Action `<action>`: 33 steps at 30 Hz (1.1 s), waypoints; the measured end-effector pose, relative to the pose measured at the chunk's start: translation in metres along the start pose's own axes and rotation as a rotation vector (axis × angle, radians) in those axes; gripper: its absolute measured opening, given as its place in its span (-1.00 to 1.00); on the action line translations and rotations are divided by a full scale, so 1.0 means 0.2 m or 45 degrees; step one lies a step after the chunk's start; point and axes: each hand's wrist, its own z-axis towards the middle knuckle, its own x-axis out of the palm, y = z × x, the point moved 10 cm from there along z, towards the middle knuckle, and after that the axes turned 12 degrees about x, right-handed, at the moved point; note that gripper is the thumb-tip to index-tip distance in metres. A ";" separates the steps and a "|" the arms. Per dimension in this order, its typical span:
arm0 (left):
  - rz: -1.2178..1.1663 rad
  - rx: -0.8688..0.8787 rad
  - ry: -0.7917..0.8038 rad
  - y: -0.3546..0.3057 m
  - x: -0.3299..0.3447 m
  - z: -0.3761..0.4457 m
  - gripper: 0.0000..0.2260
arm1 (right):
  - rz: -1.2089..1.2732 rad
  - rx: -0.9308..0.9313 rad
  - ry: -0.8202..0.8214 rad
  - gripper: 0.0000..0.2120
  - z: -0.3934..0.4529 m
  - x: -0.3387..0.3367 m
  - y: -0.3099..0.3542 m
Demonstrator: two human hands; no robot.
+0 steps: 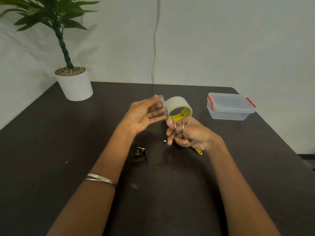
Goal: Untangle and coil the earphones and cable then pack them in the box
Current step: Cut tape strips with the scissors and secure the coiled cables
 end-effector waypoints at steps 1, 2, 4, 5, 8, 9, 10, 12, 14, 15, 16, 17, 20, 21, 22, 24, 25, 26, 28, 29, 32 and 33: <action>0.003 0.009 -0.013 0.00 -0.01 0.01 -0.82 | -0.005 0.004 0.000 -0.56 0.00 0.00 0.00; 0.008 0.016 -0.028 0.01 -0.01 0.01 -0.87 | -0.006 0.006 0.000 -0.57 0.00 0.00 0.00; 0.029 0.043 -0.037 0.01 -0.02 0.02 -0.92 | -0.002 0.005 -0.001 -0.58 0.00 0.00 0.00; 0.042 0.063 -0.030 0.01 -0.02 0.02 -0.92 | 0.000 0.003 -0.002 -0.59 0.00 0.00 0.00; 0.100 0.110 0.008 -0.02 -0.01 0.03 -0.93 | 0.005 0.001 0.002 -0.58 0.00 0.00 0.00; 0.120 0.116 0.023 -0.02 -0.01 0.03 -0.92 | 0.008 0.002 0.011 -0.57 0.00 0.00 0.00; 0.130 0.115 0.035 -0.03 -0.01 0.03 -0.91 | 0.007 0.003 0.025 -0.56 0.00 0.01 0.00; 0.127 0.100 0.058 -0.02 0.00 0.03 -0.89 | -0.004 0.012 0.056 -0.55 0.01 0.03 -0.01; 0.112 0.084 0.074 -0.02 0.01 0.02 -0.90 | -0.021 0.022 0.081 -0.56 0.01 0.04 -0.02; 0.102 0.078 0.080 -0.02 0.01 0.02 -0.90 | -0.024 0.026 0.081 -0.56 0.02 0.05 -0.02; 0.086 0.070 0.086 -0.02 0.01 0.02 -0.89 | -0.022 0.027 0.073 -0.56 0.02 0.04 -0.02; 0.063 0.062 0.090 -0.02 0.01 0.01 -0.88 | -0.014 0.025 0.065 -0.55 0.02 0.04 -0.02; -0.017 0.032 0.077 -0.02 0.02 0.01 -0.86 | 0.016 -0.006 0.051 -0.53 0.03 0.03 -0.01; -0.036 0.025 0.067 -0.01 0.02 0.01 -0.86 | 0.019 -0.018 0.052 -0.53 0.03 0.03 0.00; -0.055 0.019 0.058 -0.01 0.02 0.01 -0.86 | 0.016 -0.026 0.054 -0.53 0.03 0.03 0.00; -0.098 0.009 0.041 -0.01 0.02 0.01 -0.83 | -0.014 -0.015 0.069 -0.54 0.02 0.03 0.00; -0.115 0.005 0.037 -0.01 0.02 0.01 -0.82 | -0.035 -0.002 0.078 -0.55 0.02 0.03 -0.01; -0.126 0.001 0.032 -0.01 0.02 0.01 -0.82 | -0.052 0.008 0.084 -0.56 0.02 0.03 -0.02; -0.120 -0.006 0.014 -0.01 0.01 0.00 -0.86 | -0.060 0.013 0.081 -0.55 0.02 0.02 -0.03; -0.103 -0.010 0.001 -0.01 0.01 0.00 -0.88 | -0.056 0.008 0.074 -0.54 0.02 0.02 -0.03; -0.027 -0.042 -0.021 -0.01 0.00 -0.01 -0.77 | -0.041 -0.009 0.068 -0.53 0.02 0.02 -0.02; -0.001 -0.057 -0.030 0.00 0.00 -0.02 -0.70 | -0.039 -0.012 0.073 -0.53 0.02 0.02 -0.01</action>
